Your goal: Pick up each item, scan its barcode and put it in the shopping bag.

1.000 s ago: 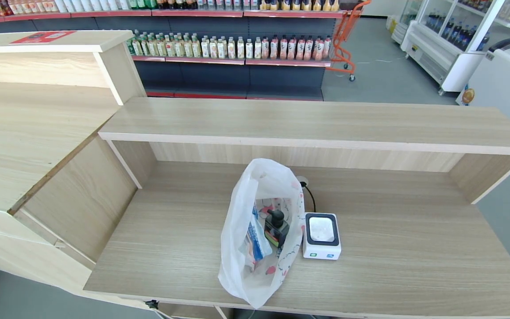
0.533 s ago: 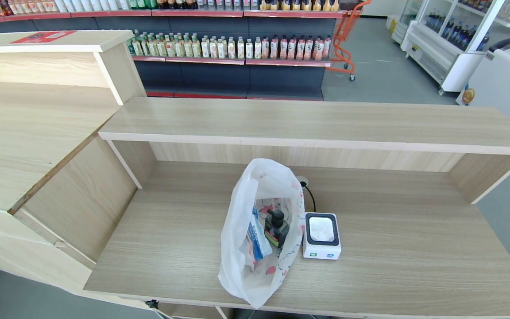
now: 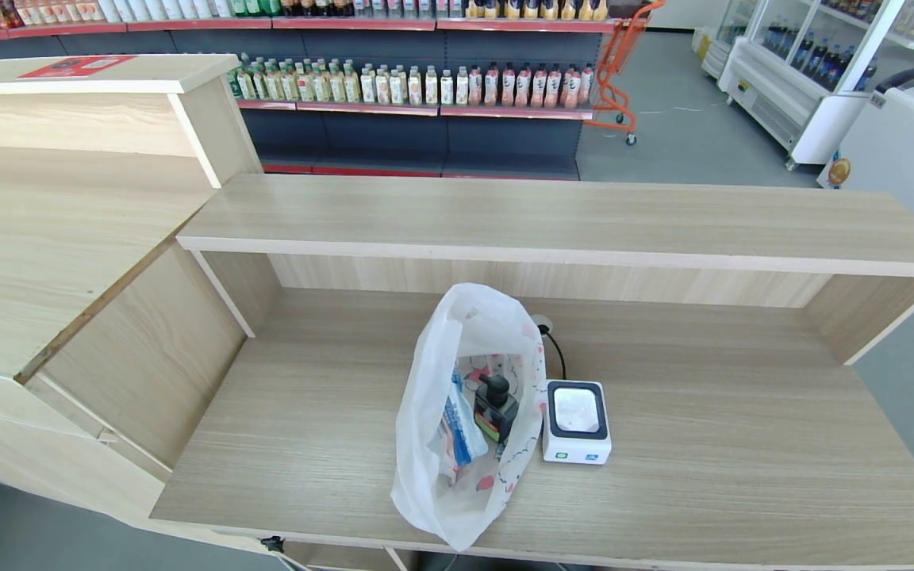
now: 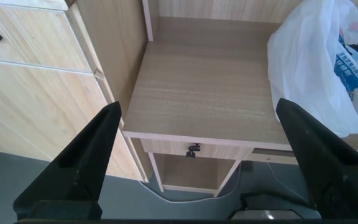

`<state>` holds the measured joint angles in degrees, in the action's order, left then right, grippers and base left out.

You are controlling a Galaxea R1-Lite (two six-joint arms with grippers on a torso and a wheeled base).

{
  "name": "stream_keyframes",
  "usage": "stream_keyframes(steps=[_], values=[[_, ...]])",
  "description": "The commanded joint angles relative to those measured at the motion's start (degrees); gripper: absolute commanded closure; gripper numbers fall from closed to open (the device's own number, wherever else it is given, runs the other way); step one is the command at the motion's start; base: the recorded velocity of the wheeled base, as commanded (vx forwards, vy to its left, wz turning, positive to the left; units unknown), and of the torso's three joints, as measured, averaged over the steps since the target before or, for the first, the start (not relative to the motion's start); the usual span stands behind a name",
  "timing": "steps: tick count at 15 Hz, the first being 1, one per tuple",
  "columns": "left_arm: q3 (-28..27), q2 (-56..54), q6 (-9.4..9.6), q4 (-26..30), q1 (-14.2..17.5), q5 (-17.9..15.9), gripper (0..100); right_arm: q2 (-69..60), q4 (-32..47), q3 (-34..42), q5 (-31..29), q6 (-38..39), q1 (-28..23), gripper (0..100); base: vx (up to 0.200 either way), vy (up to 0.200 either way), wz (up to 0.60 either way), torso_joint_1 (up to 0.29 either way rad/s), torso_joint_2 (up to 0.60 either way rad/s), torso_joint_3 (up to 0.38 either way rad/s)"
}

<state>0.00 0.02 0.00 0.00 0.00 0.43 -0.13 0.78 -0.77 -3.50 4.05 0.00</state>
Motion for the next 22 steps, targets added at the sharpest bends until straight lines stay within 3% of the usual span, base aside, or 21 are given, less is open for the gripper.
stream_keyframes(steps=[1,5,7,13,16,20,22], values=[[0.0,-0.02,-0.09,0.0,0.0,0.01,0,0.22,0.89,0.24,1.04,-2.9,0.0,0,0.0,0.0,0.0,0.0,0.0,0.0],[0.0,-0.02,-0.09,0.0,0.0,0.01,0,0.22,2.47,-0.02,0.69,-2.73,0.0,0,0.0,0.0,0.0,0.0,0.0,0.0],[0.0,-0.02,0.88,0.0,0.0,0.1,0,0.22,2.47,-0.02,0.69,-2.73,0.0,0,0.0,-0.2,0.0,0.002,0.0,0.005],[0.0,-0.02,0.44,0.0,0.0,0.1,0,0.22,2.47,-0.02,0.69,-2.82,0.0,0,0.0,-0.2,0.0,0.003,0.0,0.004],[0.0,-0.02,0.35,0.0,0.0,0.1,0,0.13,2.47,-0.02,0.69,-2.82,0.0,0,0.0,0.0,0.0,0.0,0.0,0.0],[0.0,0.06,0.53,0.0,0.0,0.01,0,0.13,2.47,-0.02,0.69,-2.82,0.0,0,0.2,0.0,0.0,-0.002,0.0,0.004],[0.0,-0.02,0.44,0.0,0.0,0.01,0,0.13,2.47,-0.02,0.69,-2.82,0.0,0,0.0,0.0,0.0,0.0,0.0,0.0]])
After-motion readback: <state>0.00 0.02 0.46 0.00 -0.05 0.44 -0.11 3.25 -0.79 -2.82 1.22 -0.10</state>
